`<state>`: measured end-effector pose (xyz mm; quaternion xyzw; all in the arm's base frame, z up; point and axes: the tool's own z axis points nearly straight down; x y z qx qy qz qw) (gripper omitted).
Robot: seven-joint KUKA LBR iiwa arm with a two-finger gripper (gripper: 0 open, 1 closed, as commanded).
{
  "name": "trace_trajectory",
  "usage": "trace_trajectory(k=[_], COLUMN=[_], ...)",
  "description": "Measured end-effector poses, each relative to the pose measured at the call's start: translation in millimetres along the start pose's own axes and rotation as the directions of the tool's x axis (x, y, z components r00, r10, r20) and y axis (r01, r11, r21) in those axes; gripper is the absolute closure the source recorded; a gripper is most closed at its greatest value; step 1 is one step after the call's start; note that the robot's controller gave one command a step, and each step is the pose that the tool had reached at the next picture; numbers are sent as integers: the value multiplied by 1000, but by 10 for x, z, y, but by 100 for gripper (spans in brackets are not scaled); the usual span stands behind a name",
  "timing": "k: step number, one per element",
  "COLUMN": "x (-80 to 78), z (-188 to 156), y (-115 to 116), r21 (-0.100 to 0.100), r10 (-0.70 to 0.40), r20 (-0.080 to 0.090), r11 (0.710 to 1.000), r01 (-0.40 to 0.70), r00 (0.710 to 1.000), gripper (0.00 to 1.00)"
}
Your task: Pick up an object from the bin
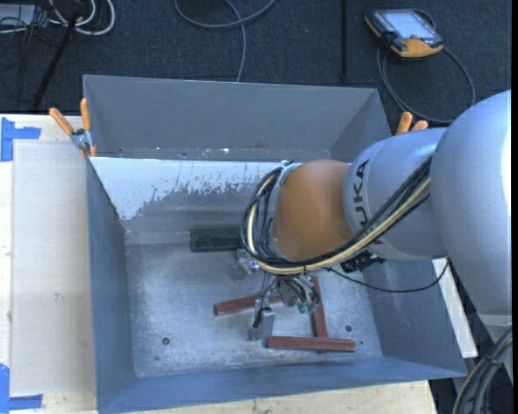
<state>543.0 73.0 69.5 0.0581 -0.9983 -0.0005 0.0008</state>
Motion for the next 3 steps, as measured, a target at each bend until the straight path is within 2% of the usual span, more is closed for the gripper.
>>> trace_trajectory(k=[1, 2, 3], x=[0, 0, -36], z=[-3, -3, -1541], y=[0, 0, 63], r21=[0, 0, 1], r10=[1, 2, -8], r20=[0, 0, 4], r11=[1000, 1000, 1000], r01=[-1, -2, 8], r00=[1000, 1000, 1000], gripper=[100, 100, 100])
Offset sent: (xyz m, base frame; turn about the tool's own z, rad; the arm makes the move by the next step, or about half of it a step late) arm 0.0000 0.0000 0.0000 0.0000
